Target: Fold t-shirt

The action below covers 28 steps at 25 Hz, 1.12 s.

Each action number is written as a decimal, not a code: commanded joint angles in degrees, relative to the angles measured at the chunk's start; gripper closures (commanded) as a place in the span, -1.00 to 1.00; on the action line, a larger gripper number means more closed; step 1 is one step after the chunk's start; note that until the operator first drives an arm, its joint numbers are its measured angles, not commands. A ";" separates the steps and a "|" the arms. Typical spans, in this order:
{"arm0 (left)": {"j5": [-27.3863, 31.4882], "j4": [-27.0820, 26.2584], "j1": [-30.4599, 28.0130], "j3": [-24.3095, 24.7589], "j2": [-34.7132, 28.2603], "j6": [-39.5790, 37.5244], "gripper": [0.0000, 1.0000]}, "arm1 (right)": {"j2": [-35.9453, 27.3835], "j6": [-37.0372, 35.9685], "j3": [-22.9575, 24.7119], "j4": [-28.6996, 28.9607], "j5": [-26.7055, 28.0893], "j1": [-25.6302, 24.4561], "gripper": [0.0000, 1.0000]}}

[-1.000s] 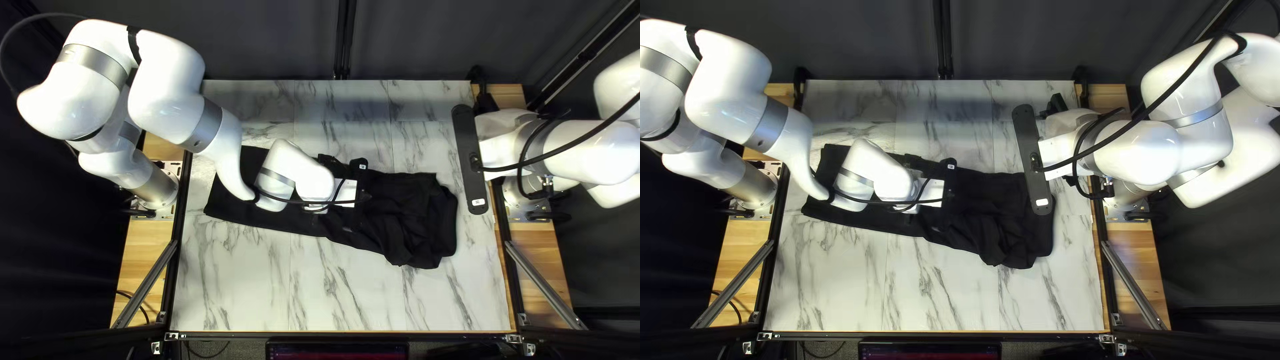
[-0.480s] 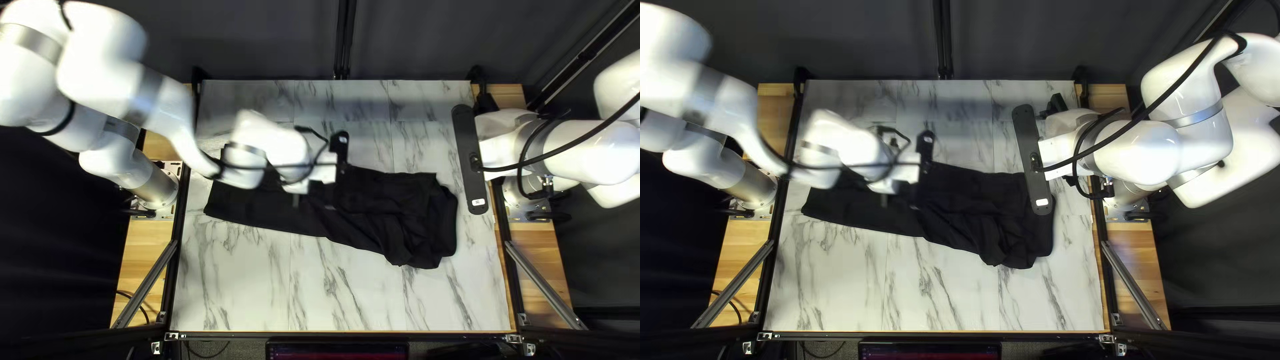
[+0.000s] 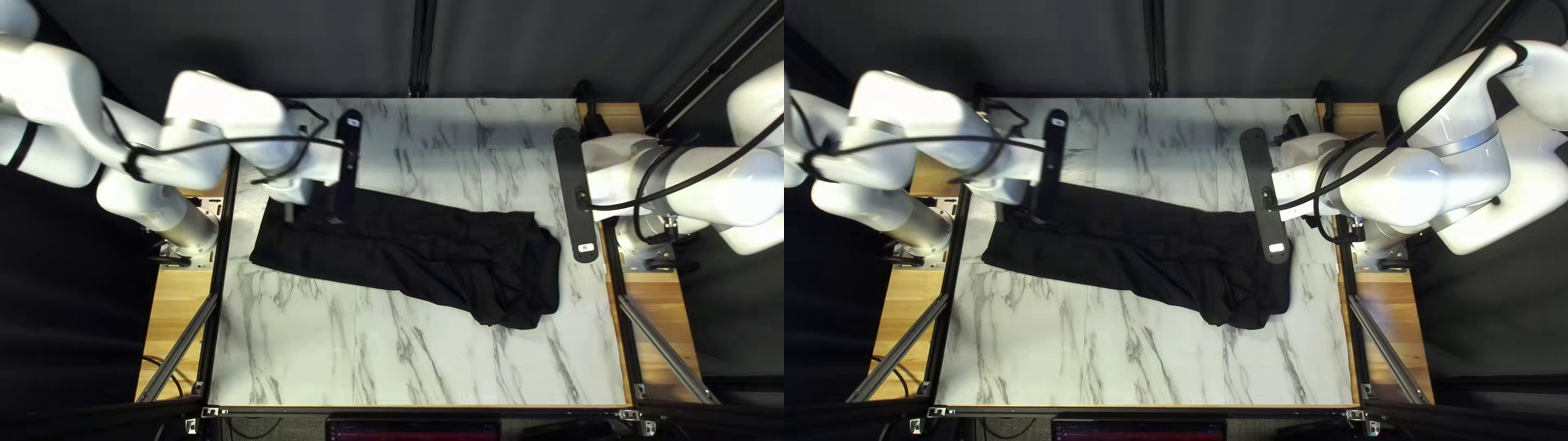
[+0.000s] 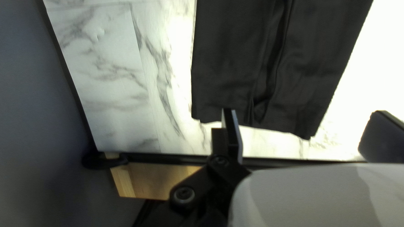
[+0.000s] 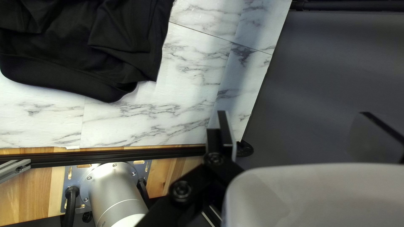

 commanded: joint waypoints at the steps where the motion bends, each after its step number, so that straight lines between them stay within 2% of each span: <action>1: 0.04 -0.03 0.00 0.02 -0.05 -0.02 -1.00 | 0.00 0.00 0.00 0.00 0.00 0.00 -1.00; 7: -0.14 -0.73 -0.02 1.13 -1.35 -0.34 -1.00 | 0.00 0.00 0.00 0.00 0.00 0.00 -1.00; 13: 5.09 -0.91 0.58 2.20 -9.21 0.97 -1.00 | 0.00 0.00 0.00 0.00 0.00 0.00 -1.00; 28: 5.09 -0.91 0.58 2.20 -9.21 0.97 -1.00 | 0.00 0.00 0.00 0.00 0.00 0.00 -1.00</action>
